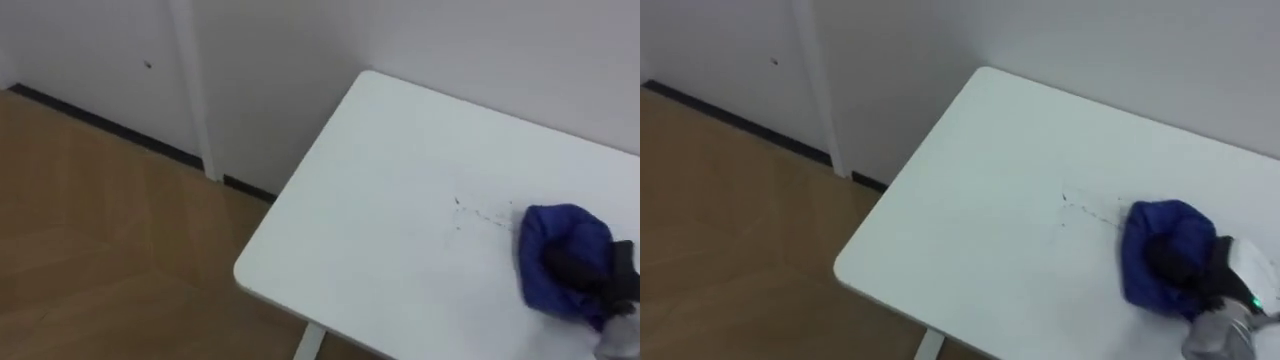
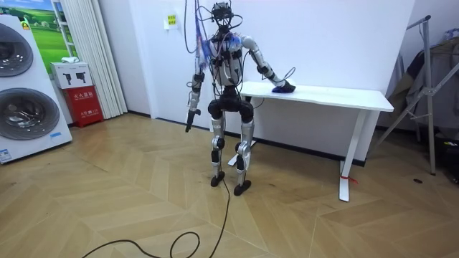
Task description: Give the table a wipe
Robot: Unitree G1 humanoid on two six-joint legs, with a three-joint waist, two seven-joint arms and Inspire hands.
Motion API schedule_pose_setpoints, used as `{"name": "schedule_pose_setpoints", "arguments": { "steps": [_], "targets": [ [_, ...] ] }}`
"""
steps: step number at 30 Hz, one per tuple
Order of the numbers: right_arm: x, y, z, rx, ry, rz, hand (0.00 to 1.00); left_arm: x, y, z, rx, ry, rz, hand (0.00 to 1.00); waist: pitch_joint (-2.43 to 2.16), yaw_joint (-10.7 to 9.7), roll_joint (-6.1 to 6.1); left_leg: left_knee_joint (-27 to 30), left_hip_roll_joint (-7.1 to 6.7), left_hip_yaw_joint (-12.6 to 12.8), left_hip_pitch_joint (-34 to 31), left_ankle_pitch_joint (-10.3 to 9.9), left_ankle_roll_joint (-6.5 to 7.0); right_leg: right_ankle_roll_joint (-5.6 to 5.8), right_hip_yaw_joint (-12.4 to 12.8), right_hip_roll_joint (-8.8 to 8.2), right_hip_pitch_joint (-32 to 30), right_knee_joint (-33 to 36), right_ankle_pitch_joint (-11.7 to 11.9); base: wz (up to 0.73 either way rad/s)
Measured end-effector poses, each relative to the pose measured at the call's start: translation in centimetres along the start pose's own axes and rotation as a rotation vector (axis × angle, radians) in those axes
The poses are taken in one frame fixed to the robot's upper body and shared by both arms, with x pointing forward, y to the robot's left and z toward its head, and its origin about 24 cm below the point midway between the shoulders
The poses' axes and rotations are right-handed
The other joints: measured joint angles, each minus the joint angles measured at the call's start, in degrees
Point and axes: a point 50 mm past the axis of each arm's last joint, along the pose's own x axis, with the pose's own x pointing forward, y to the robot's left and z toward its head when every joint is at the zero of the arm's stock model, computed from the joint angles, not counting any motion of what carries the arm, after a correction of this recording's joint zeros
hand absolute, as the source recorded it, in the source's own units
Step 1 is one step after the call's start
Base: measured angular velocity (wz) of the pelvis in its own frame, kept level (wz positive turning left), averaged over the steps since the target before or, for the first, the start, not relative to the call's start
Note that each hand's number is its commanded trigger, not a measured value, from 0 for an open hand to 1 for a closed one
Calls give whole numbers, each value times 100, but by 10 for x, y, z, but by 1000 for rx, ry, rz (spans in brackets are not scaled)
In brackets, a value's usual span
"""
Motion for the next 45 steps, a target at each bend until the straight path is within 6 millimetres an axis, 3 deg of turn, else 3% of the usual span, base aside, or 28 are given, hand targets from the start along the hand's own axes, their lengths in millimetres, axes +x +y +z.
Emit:
{"name": "schedule_pose_setpoints", "arguments": {
  "steps": [4,7,10,12,13,15,16,17,18,19,20,23,26,28,31,32,33,34,36,37,39,40,42,43,45],
  "targets": [
    [1,-2,1,-12,5,-16,100,0,-5,4,-16,-11,-3,0,-14,6,39,-11,41,131,3,-7,8,10,90,-2,-40,4,6,-27],
    [8,0,26,-28,-1,-13,100,-1,-13,7,6,-21,-19,0,-2,151,78,-52,117,292,60,5,-14,-30,246,33,-95,79,30,-34],
    [13,7,66,-73,-45,11,100,-2,-20,6,43,-23,-40,0,38,391,108,-77,220,434,-24,27,-93,-135,428,116,-298,106,124,-53],
    [10,17,128,-136,-200,73,100,-3,-23,2,59,-13,-51,0,121,609,126,-83,274,423,-108,58,-139,-216,529,196,-512,176,174,-49],
    [9,18,145,-155,-247,83,100,-3,-23,3,59,-14,-53,0,158,653,132,-85,278,400,-133,70,-146,-235,529,214,-546,171,185,-19],
    [-7,24,209,-210,-435,138,100,-3,-27,8,49,-24,-68,0,272,852,134,-95,315,316,-273,151,-216,-296,481,243,-684,119,149,15],
    [-13,24,230,-215,-503,158,100,-3,-29,12,40,-33,-83,0,290,932,115,-103,314,233,-337,202,-211,-328,419,244,-738,113,136,37],
    [-14,22,237,-220,-524,163,100,-3,-29,14,41,-38,-90,0,294,994,104,-122,310,199,-359,226,-216,-336,403,249,-778,94,135,43],
    [-17,19,248,-223,-557,172,100,-3,-30,13,40,-38,-98,0,290,1212,101,-246,298,163,-377,286,-233,-341,384,254,-815,61,132,28],
    [-17,17,252,-220,-567,178,100,-3,-29,11,38,-34,-99,0,287,1308,96,-277,292,147,-378,321,-236,-345,360,254,-816,55,135,39],
    [-17,17,254,-216,-574,188,100,-4,-28,5,40,-17,-99,0,281,1333,84,-334,252,51,-380,360,-237,-338,199,247,-783,34,124,61],
    [-10,19,229,-177,-542,207,100,-5,-27,-18,48,49,-105,0,253,1203,28,-327,181,82,-351,374,-225,-271,42,146,-608,31,32,66],
    [-3,25,191,-72,-475,223,100,-5,-23,-18,41,48,-96,0,259,936,18,-347,179,120,-232,374,-223,-260,118,123,-411,-1,34,49],
    [-1,28,164,-19,-434,192,100,-4,-20,-15,15,26,-86,0,232,844,-18,-344,176,291,-148,366,-209,-237,251,98,-311,-40,27,5],
    [7,20,114,48,-285,136,100,-3,-11,-14,-58,7,-53,0,163,490,-71,-339,187,595,-93,282,-84,-189,332,79,-302,-26,-1,-28],
    [10,16,90,69,-209,108,100,-3,-8,-14,-67,6,-40,0,113,321,-81,-337,199,672,-66,254,-45,-178,358,71,-298,2,1,-41],
    [13,8,60,76,-113,81,100,-3,-6,-14,-80,3,-32,0,87,209,-69,-335,221,779,27,209,-21,-152,396,60,-276,69,-5,-44],
    [14,5,45,80,-63,73,100,-2,-5,-14,-87,1,-27,0,79,156,-54,-320,240,860,79,172,-10,-146,411,57,-253,106,-8,-58],
    [8,-7,-14,75,111,44,100,-2,1,-16,-119,-5,-2,0,62,127,-1,-126,383,1216,290,-89,3,-15,402,11,-229,455,-97,-81],
    [6,-10,-25,70,139,38,100,-2,2,-19,-121,0,6,0,61,134,18,-33,425,1315,323,-170,7,26,370,-16,-262,627,-144,-101],
    [-3,-13,-48,60,200,19,100,-2,2,-25,-114,23,18,0,40,107,116,494,745,1735,377,-502,-9,185,269,-213,-613,1799,-391,-99],
    [-5,-11,-52,63,217,20,100,-2,2,-26,-113,26,19,0,44,117,131,623,831,1833,400,-579,-31,164,202,-352,-709,2141,-449,-85],
    [-12,6,-45,96,240,27,100,1,3,-16,-111,8,20,0,59,231,194,1036,1213,2009,399,-800,-203,158,347,-911,-921,2844,-583,-68],
    [-14,12,-39,102,238,31,100,1,4,-11,-106,-5,19,0,61,317,214,1120,1317,2020,374,-846,-270,161,424,-1009,-932,2816,-581,-55],
    [-12,35,6,117,189,59,100,4,6,14,-34,-81,16,0,68,473,235,1408,1738,1874,13,-909,-498,301,860,-1229,-1025,2215,-466,-44]
  ]
}}
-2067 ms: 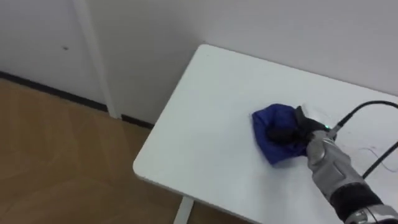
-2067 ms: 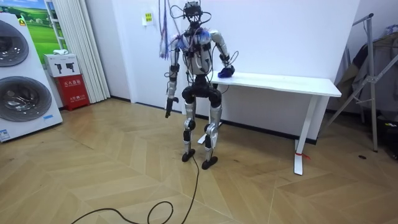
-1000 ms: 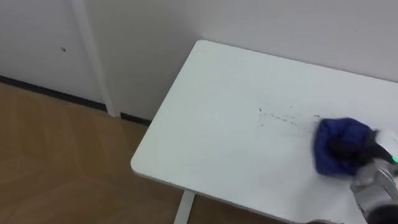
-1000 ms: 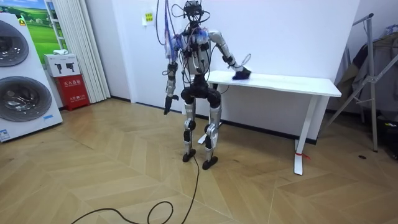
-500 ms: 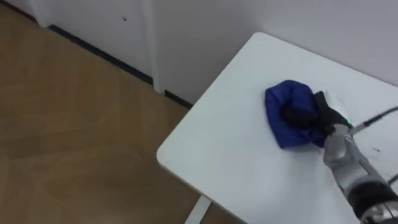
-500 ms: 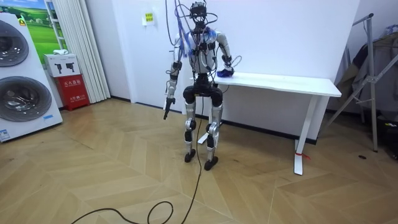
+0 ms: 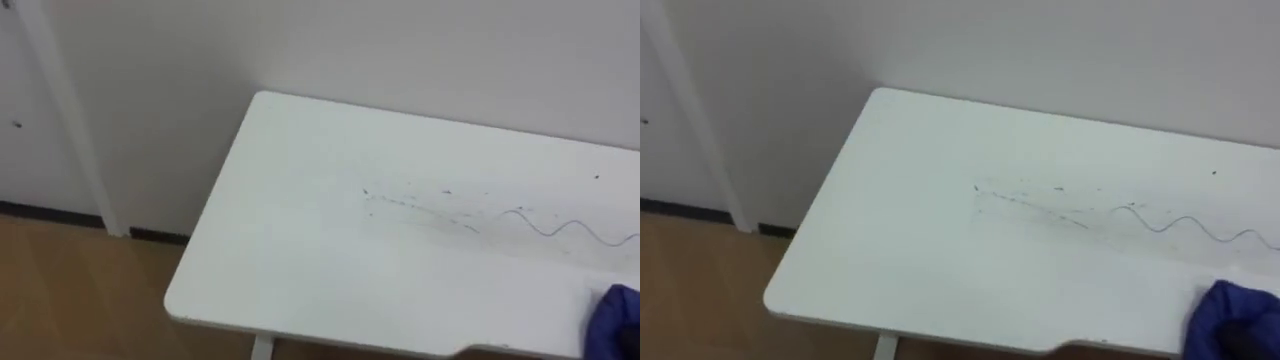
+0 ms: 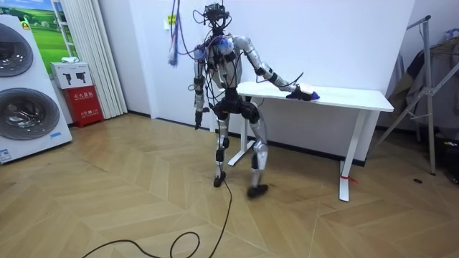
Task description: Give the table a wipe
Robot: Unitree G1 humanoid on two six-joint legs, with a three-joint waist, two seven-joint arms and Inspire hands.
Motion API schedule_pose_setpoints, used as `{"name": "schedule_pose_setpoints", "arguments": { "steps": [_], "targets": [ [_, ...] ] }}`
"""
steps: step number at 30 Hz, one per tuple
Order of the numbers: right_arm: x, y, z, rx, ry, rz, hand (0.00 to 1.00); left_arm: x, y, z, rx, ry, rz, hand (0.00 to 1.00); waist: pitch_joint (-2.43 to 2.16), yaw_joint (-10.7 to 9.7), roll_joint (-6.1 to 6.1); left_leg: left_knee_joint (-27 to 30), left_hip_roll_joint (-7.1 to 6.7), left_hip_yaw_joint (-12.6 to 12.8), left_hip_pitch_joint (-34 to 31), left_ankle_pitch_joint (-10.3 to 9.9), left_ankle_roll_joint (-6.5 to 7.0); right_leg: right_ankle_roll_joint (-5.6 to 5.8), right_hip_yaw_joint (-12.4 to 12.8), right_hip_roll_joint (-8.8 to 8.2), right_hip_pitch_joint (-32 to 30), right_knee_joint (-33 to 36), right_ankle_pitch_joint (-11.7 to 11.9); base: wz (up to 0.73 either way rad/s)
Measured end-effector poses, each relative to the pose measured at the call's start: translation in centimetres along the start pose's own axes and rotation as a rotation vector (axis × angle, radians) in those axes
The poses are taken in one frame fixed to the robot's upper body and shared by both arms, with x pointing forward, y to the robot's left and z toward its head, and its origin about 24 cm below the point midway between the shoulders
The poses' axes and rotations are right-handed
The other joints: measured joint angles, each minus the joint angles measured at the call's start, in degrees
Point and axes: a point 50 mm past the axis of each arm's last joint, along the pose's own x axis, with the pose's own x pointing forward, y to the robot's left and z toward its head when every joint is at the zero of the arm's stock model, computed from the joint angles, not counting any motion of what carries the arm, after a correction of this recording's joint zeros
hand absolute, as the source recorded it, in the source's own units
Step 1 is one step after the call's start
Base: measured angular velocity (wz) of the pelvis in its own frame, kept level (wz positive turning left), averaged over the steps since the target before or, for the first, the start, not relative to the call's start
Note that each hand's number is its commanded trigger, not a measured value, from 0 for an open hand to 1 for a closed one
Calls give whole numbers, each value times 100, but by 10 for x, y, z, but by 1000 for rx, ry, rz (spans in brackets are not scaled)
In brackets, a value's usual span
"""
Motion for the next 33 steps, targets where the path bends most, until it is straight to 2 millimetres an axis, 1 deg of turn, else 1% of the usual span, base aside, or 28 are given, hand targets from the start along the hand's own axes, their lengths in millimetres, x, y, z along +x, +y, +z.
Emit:
{"name": "schedule_pose_setpoints", "arguments": {
  "steps": [1,2,3,4,5,6,7,8,9,10,11,12,13,14,15,16,17,19,20,21,22,23,24,26,27,29,31,33],
  "targets": [
    [-1,5,15,-4,-31,13,100,1,1,8,16,-21,0,0,4,100,6,31,51,-108,-92,18,-47,21,102,-21,-30,-218,75,-60],
    [-4,14,53,-52,-130,37,100,3,1,22,43,-54,-5,0,11,286,15,33,43,-520,-242,37,-137,72,178,-70,-54,-659,260,-73],
    [-15,29,105,-98,-277,103,100,4,5,34,51,-80,-8,0,33,374,27,29,40,-1005,-376,39,-264,121,114,-52,-11,-1059,491,-66],
    [-24,35,131,-121,-363,136,100,5,8,40,52,-93,-7,0,51,374,28,21,41,-1262,-454,40,-351,129,84,-18,12,-1236,620,-37],
    [-46,44,182,-187,-552,186,100,5,14,56,48,-131,-3,0,77,412,-10,-97,61,-1719,-566,98,-530,166,-12,81,65,-1598,898,-10],
    [-67,44,226,-224,-717,212,100,5,17,68,27,-159,-3,0,114,520,-67,-324,175,-1931,-628,225,-773,194,-50,248,126,-1798,1114,0],
    [-76,40,244,-227,-790,214,100,5,19,75,19,-181,-1,0,141,607,-83,-432,255,-1965,-700,303,-909,469,-185,309,152,-1759,1053,36],
    [-84,28,264,-217,-874,196,100,2,7,83,6,-219,-33,0,189,681,115,-659,578,-2198,-752,565,-821,520,-518,578,50,-1318,815,99],
    [-83,27,262,-234,-884,201,100,1,1,80,13,-226,-70,0,192,652,27,-961,606,-1980,-787,1119,-491,451,-776,541,-18,-994,408,129],
    [-78,27,255,-248,-873,206,100,0,-2,77,15,-225,-87,0,183,640,11,-1080,652,-1732,-817,1450,-507,378,-888,535,17,-910,280,144],
    [-67,29,236,-278,-828,225,100,0,-6,59,24,-186,-105,0,193,652,-76,-1112,601,-1316,-831,1755,-509,302,-1001,522,109,-873,104,116],
    [-60,26,219,-240,-822,229,100,-1,-8,34,28,-121,-116,0,207,585,-92,-939,455,-890,-867,1736,-498,242,-1185,508,256,-914,42,101],
    [-56,26,210,-249,-819,223,100,-1,-8,22,36,-86,-118,0,208,480,-94,-842,341,-794,-908,1688,-445,236,-1255,504,344,-977,40,110],
    [-49,21,194,-260,-808,208,100,-3,-9,1,53,-27,-122,0,214,257,-116,-743,-20,-712,-890,1513,-320,223,-1215,469,567,-1114,51,129],
    [-40,16,176,-251,-769,187,100,-5,-9,-10,59,4,-123,0,217,97,-135,-759,-371,-608,-763,1312,-255,215,-1167,482,808,-1316,58,128],
    [-36,15,166,-242,-751,177,100,-5,-9,-12,67,14,-122,0,224,60,-129,-822,-523,-569,-672,1237,-239,215,-1153,497,900,-1397,58,91],
    [-31,12,153,-231,-725,158,100,-5,-9,-14,72,19,-120,0,195,74,-112,-1019,-685,-495,-423,1194,-248,214,-1110,550,1033,-1503,59,21],
    [-31,13,150,-234,-719,152,100,-6,-12,-17,68,25,-127,0,184,192,-97,-1119,-696,-499,-239,1135,-268,213,-1038,589,1132,-1683,60,-40],
    [-32,13,152,-246,-732,145,100,-7,-16,-18,59,26,-136,0,162,276,-44,-1068,-696,-498,-198,1022,-249,213,-884,596,1130,-1773,60,-83],
    [-33,12,154,-261,-745,136,100,-7,-19,-17,54,23,-144,0,162,359,46,-1070,-699,-499,-96,896,-261,240,-680,594,1104,-1783,75,-86],
    [-34,11,158,-259,-753,133,100,-7,-20,-16,52,21,-145,0,150,412,88,-1089,-705,-500,-29,844,-272,267,-583,588,1083,-1777,91,-99],
    [-35,12,161,-266,-755,132,100,-7,-20,-16,44,18,-144,0,114,578,135,-1191,-709,-467,107,782,-318,312,-392,575,966,-1765,135,-118],
    [-37,14,167,-266,-757,138,100,-7,-19,-13,30,8,-134,0,109,767,144,-1312,-703,-316,197,771,-319,347,-323,561,844,-1790,213,-115],
    [-41,17,171,-260,-757,144,100,-6,-18,-4,9,-23,-118,0,104,779,120,-1415,-700,-227,215,772,-317,364,-385,558,756,-1872,364,-58],
    [-43,20,171,-256,-758,155,100,-7,-17,2,1,-51,-112,0,91,779,75,-1470,-701,-226,217,783,-301,351,-508,559,707,-1872,433,-26],
    [-42,21,170,-256,-751,167,100,-7,-16,8,-12,-79,-99,0,95,751,4,-1498,-702,-255,239,793,-290,353,-669,557,706,-1875,470,-9],
    [-39,23,162,-267,-730,180,100,-7,-15,6,-11,-75,-92,0,108,631,-65,-1494,-715,-391,242,799,-290,353,-800,556,798,-1875,469,27],
    [-33,22,146,-227,-685,185,100,-9,-15,-9,0,-40,-87,0,103,435,-142,-1474,-748,-615,190,823,-289,352,-1009,556,905,-1881,469,47]
  ]
}}
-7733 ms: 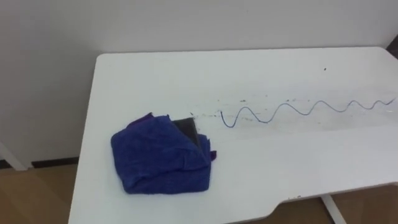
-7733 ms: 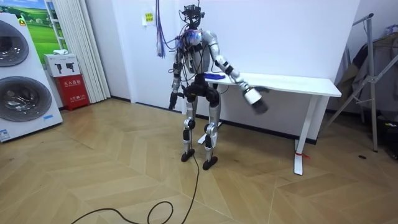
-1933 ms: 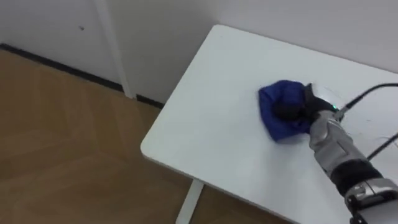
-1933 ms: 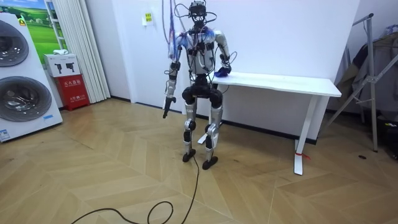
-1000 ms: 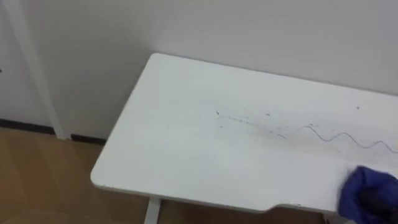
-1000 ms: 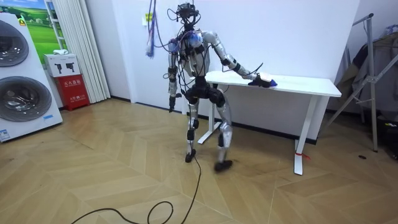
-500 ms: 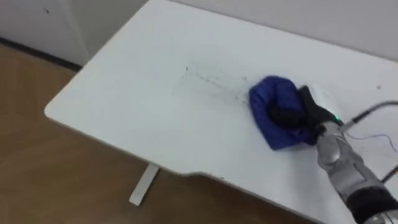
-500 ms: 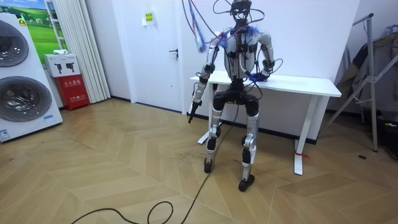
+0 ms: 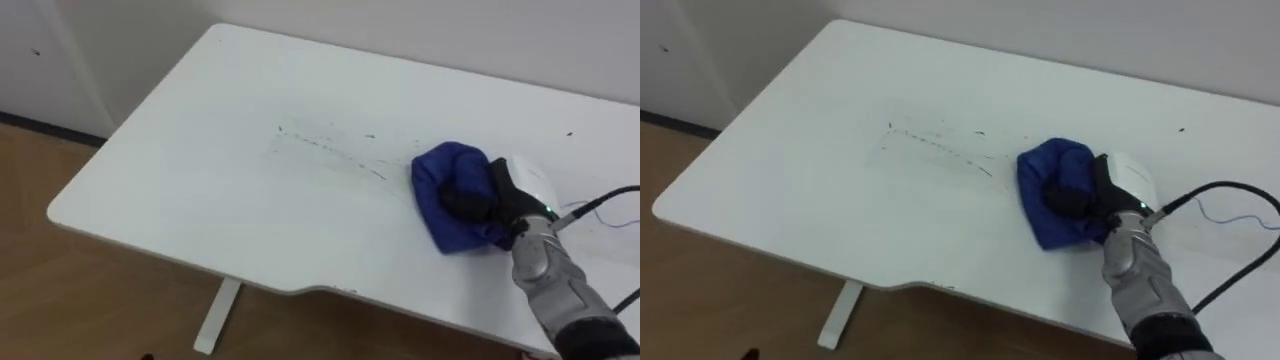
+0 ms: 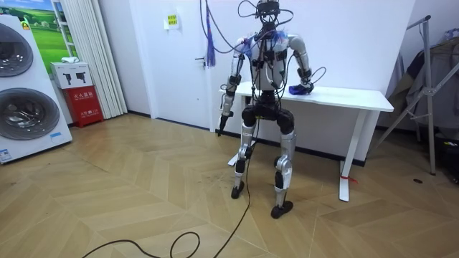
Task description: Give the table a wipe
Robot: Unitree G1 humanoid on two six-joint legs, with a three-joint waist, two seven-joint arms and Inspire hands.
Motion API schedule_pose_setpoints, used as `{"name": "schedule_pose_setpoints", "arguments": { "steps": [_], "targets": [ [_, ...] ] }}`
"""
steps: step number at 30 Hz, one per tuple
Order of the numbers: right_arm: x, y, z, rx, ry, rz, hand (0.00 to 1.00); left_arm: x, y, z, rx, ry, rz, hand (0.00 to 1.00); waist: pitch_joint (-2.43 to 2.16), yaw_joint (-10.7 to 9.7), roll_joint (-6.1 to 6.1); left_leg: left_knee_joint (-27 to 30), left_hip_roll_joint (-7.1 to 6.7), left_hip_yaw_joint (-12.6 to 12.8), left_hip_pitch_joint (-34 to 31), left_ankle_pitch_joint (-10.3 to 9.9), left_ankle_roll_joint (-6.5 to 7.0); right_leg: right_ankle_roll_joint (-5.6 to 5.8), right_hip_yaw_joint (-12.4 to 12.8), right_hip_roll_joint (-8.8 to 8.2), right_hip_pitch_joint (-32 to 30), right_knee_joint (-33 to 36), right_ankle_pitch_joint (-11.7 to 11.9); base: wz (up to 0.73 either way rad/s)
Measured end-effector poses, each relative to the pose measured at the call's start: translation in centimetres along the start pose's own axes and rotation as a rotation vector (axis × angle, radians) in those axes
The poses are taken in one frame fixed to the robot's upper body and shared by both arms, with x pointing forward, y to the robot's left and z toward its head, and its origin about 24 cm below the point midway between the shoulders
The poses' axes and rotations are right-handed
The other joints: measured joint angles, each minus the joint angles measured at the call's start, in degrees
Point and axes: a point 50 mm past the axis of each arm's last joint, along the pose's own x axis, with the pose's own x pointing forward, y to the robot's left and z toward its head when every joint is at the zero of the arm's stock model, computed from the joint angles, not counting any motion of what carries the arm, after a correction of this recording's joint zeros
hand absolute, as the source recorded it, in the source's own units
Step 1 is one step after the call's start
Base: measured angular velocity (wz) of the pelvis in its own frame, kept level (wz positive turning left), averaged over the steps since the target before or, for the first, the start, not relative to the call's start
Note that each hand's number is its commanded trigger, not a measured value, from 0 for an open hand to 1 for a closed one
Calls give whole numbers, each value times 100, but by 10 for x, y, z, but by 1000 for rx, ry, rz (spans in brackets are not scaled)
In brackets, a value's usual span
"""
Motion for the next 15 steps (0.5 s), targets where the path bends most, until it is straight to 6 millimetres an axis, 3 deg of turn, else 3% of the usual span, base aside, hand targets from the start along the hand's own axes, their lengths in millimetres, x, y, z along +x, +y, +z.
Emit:
{"name": "schedule_pose_setpoints", "arguments": {
  "steps": [4,8,9,13,14,15],
  "targets": [
    [-13,-2,-38,39,113,-45,100,-8,12,-37,-30,100,44,0,-28,-119,-77,38,-65,-250,9,4,6,-1,-322,-8,246,-88,0,39],
    [-40,-10,-103,88,338,-115,100,-17,28,-68,-98,189,104,0,-47,-251,-136,28,-188,-479,166,33,54,-1,-460,-76,560,-89,0,32],
    [-50,-14,-120,100,391,-130,100,-18,30,-70,-100,193,112,0,-47,-288,-156,39,-205,-513,166,42,67,-1,-443,-85,585,-86,0,22],
    [-70,-18,-148,117,490,-142,100,-14,31,-60,-81,163,113,0,-49,-493,-156,215,-213,-599,102,41,69,-14,-396,-73,662,-81,-7,7],
    [-73,-18,-151,115,500,-141,100,-12,29,-52,-69,142,109,0,-48,-504,-158,250,-209,-589,99,44,69,-55,-378,-70,652,-78,-30,-11],
    [-71,-18,-148,124,496,-142,100,-9,25,-44,-46,122,100,0,-49,-494,-141,298,-204,-587,93,44,67,-178,-230,-47,623,-60,-99,-19]
  ]
}}
